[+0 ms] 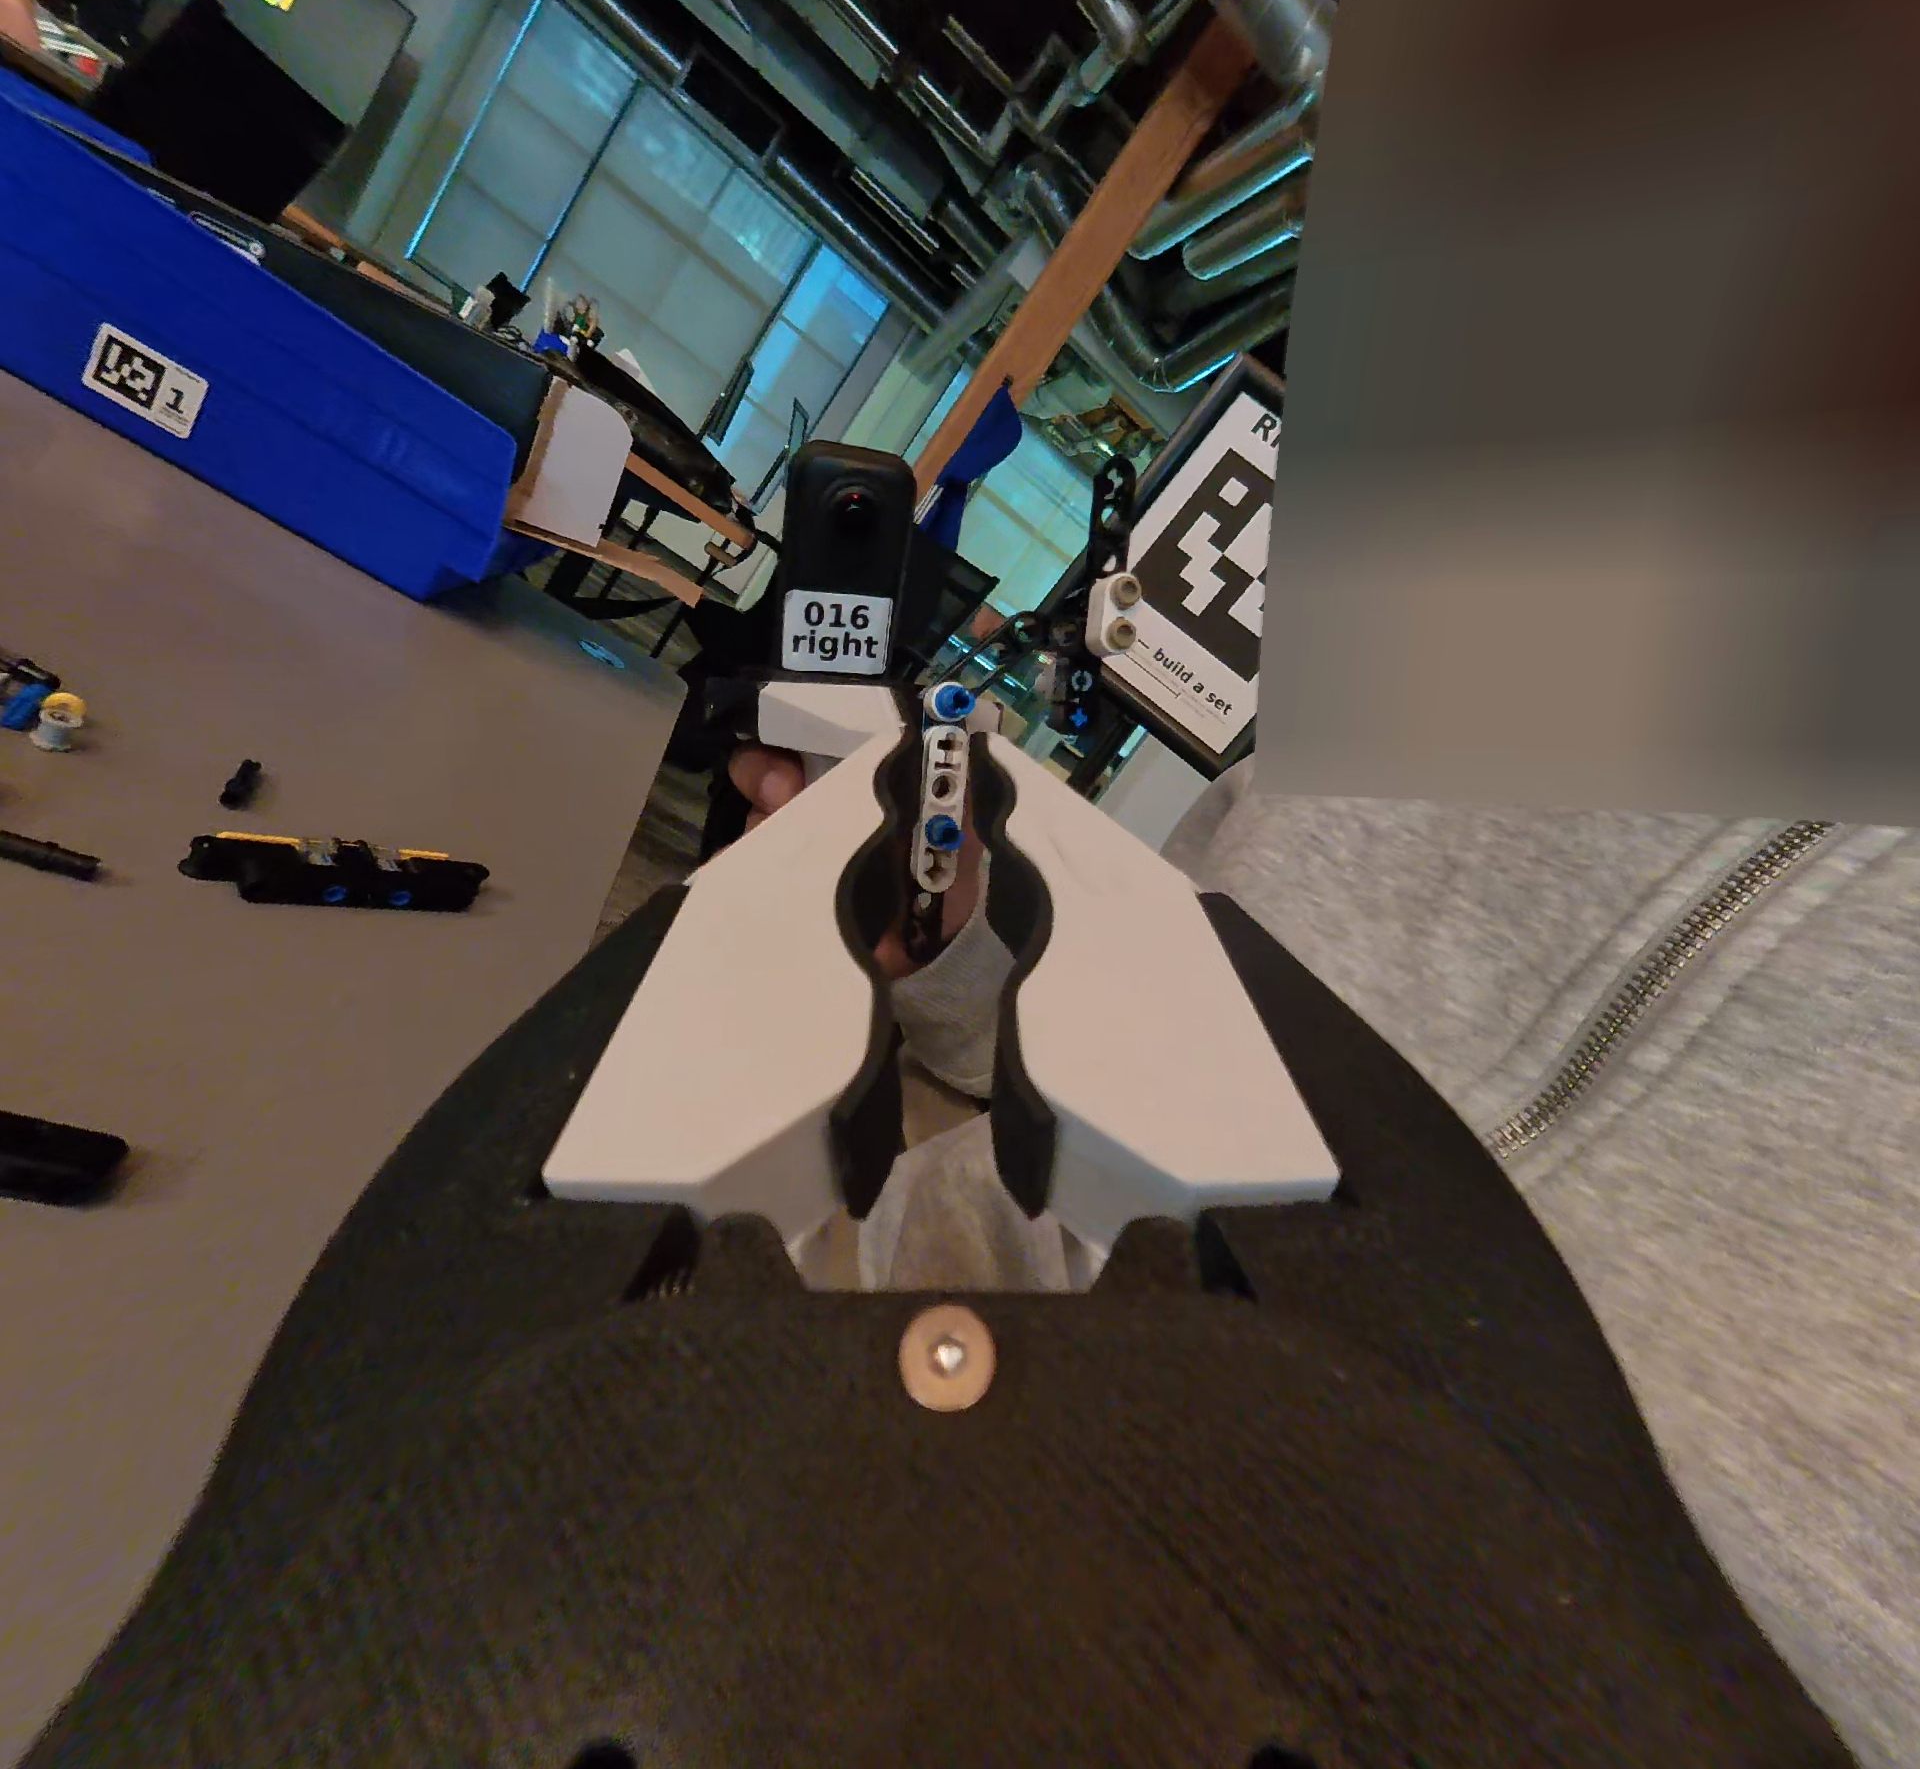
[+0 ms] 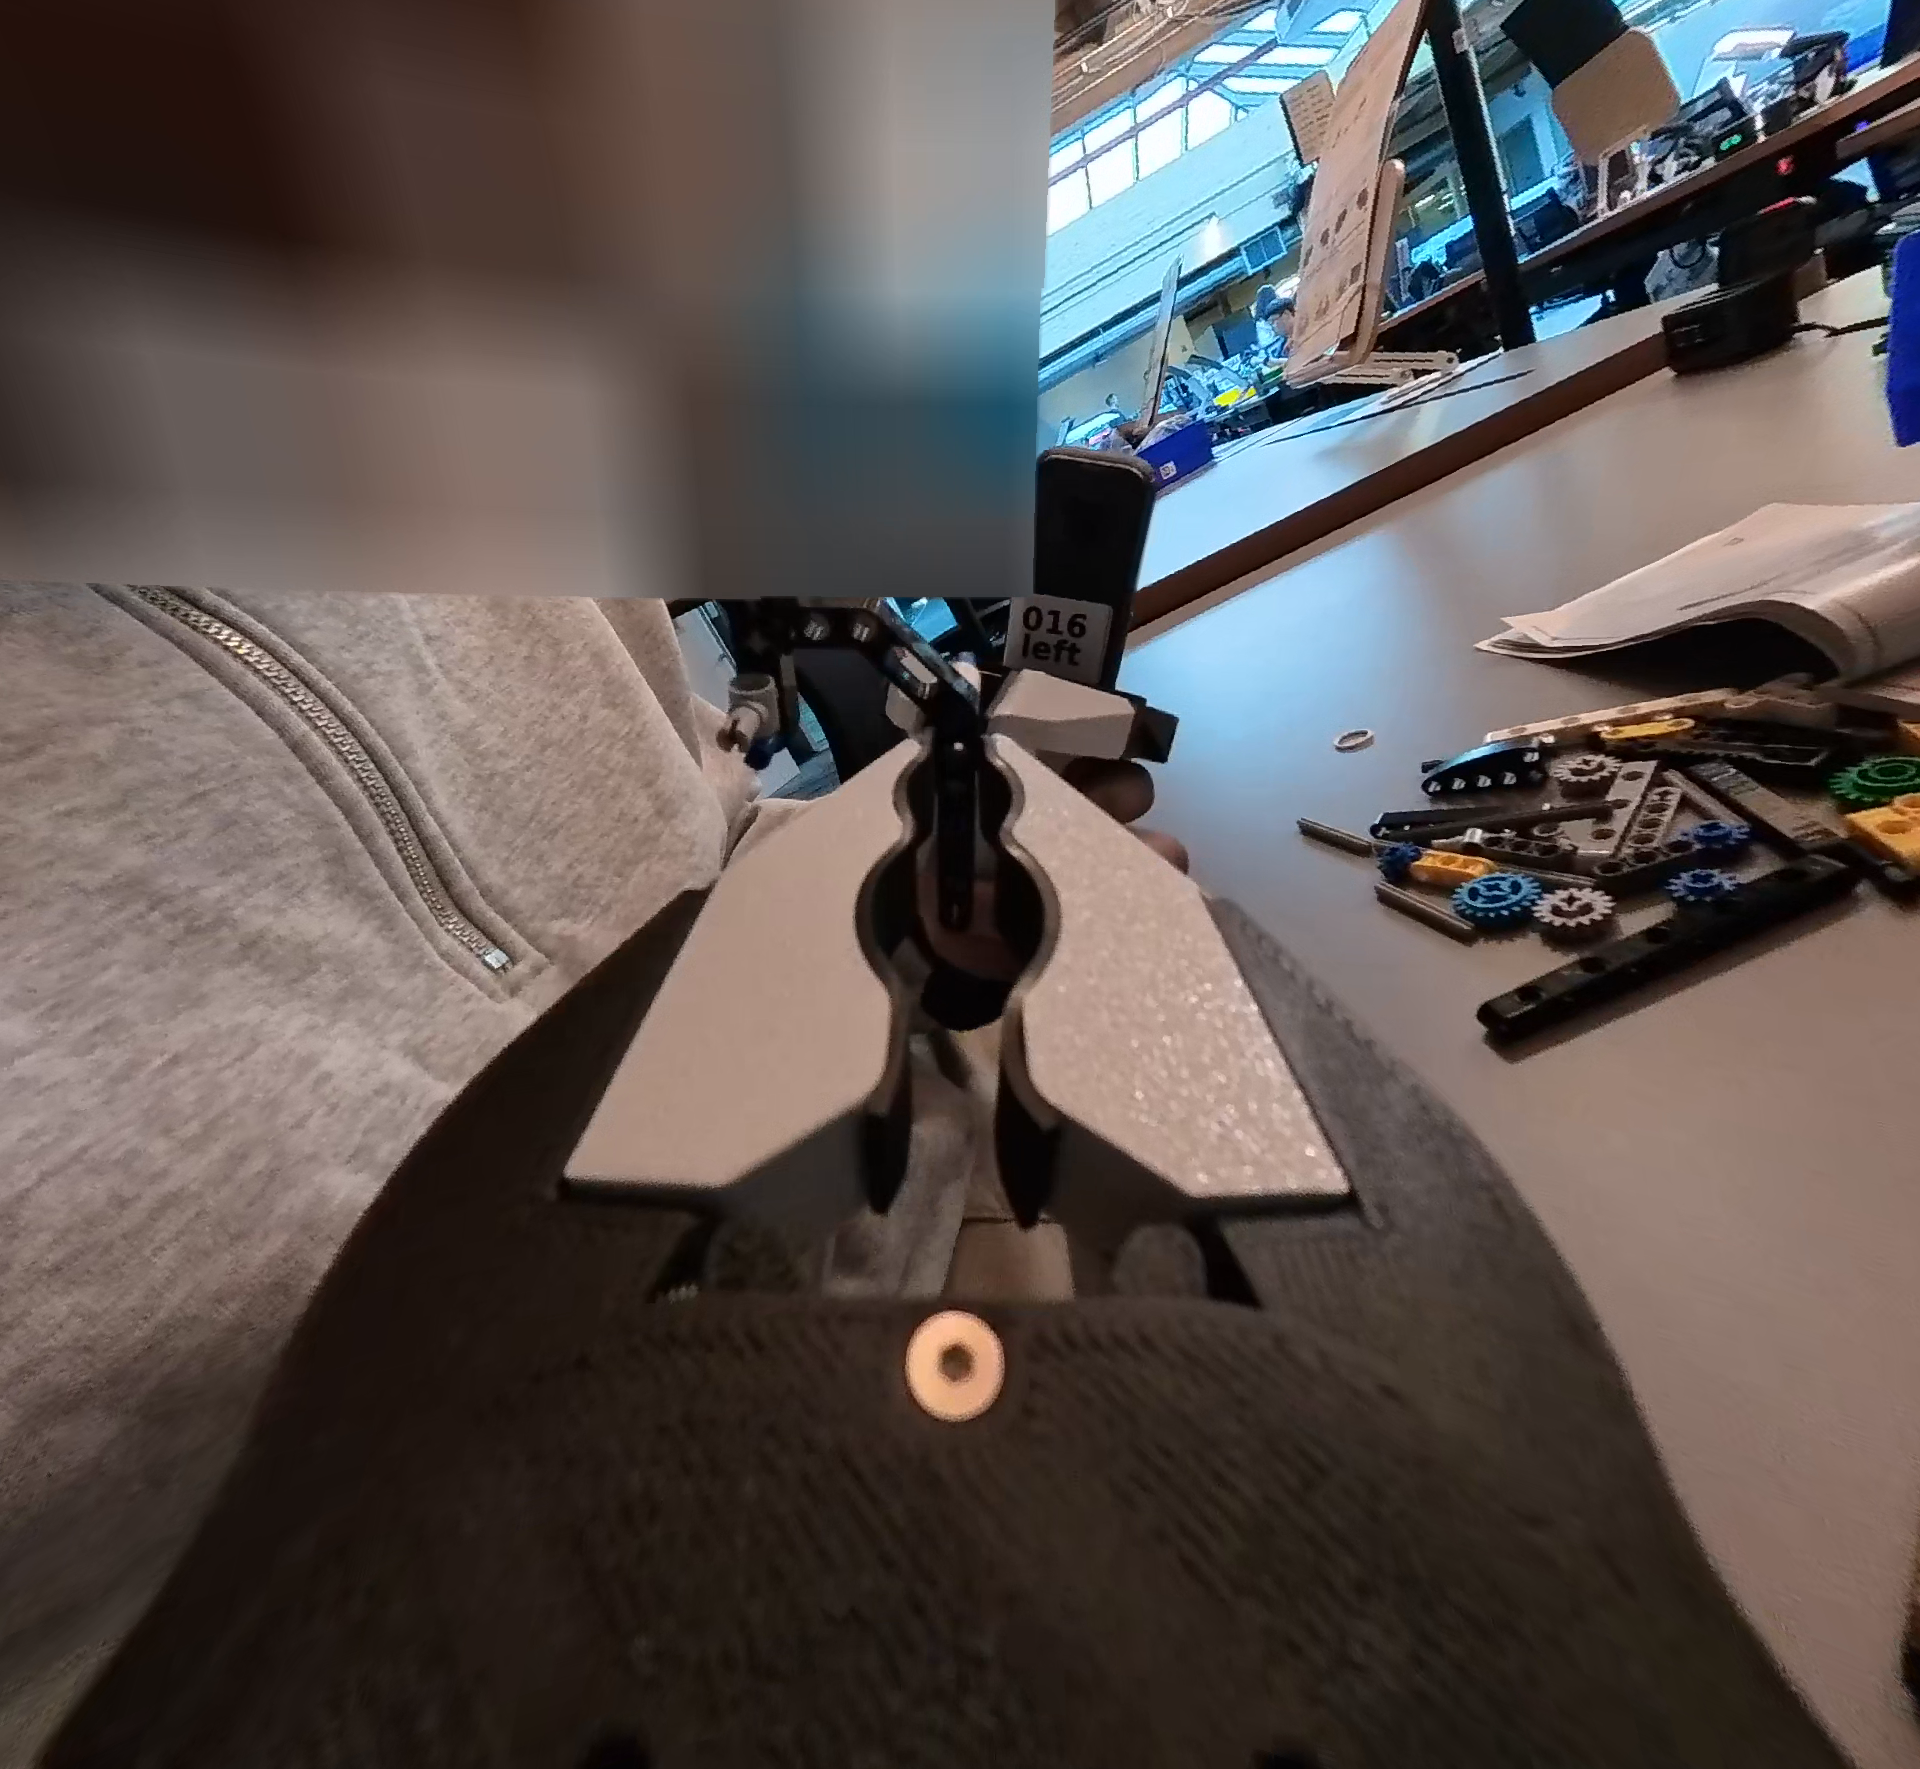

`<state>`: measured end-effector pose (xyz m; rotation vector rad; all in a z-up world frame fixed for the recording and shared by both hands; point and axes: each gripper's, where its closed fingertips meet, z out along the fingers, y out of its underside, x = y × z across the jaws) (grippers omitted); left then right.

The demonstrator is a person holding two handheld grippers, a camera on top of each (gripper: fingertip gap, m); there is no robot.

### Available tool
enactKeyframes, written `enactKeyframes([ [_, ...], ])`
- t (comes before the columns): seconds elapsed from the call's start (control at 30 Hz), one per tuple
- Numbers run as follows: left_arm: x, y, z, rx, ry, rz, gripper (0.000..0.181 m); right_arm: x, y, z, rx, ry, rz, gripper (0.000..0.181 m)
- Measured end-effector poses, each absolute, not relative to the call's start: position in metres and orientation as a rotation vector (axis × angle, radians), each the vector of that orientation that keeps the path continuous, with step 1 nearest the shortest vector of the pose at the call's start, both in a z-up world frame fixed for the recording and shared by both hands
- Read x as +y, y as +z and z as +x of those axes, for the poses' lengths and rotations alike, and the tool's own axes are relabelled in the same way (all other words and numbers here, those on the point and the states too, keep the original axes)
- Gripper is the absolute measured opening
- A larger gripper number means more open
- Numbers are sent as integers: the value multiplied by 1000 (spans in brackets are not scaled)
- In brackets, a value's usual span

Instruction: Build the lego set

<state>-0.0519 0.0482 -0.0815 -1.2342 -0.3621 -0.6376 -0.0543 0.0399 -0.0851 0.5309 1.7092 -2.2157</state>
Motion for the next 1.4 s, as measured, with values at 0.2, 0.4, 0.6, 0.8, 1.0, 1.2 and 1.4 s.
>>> enactKeyframes([
  [0.2, 48, -82, -52, -363, -629, -1238, 5, 40, -85, -55, 1707, -2216, 536, 4],
  [0.4, 49, -82, -53, -367, -625, -1238, 5, 40, -86, -55, 1706, -2215, 541, 4],
  [0.6, 48, -82, -53, -364, -625, -1231, 7, 40, -86, -56, 1711, -2219, 547, 4],
  [0.8, 49, -84, -55, -362, -571, -1253, 9, 42, -86, -59, 1707, -2226, 571, 4],
  [1.0, 50, -85, -56, -365, -529, -1268, 5, 41, -86, -59, 1702, -2224, 577, 4],
  [1.2, 50, -86, -58, -362, -491, -1280, 5, 41, -87, -61, 1695, -2221, 591, 4],
  [1.4, 50, -86, -58, -358, -477, -1284, 5, 41, -87, -61, 1691, -2220, 594, 4],
])
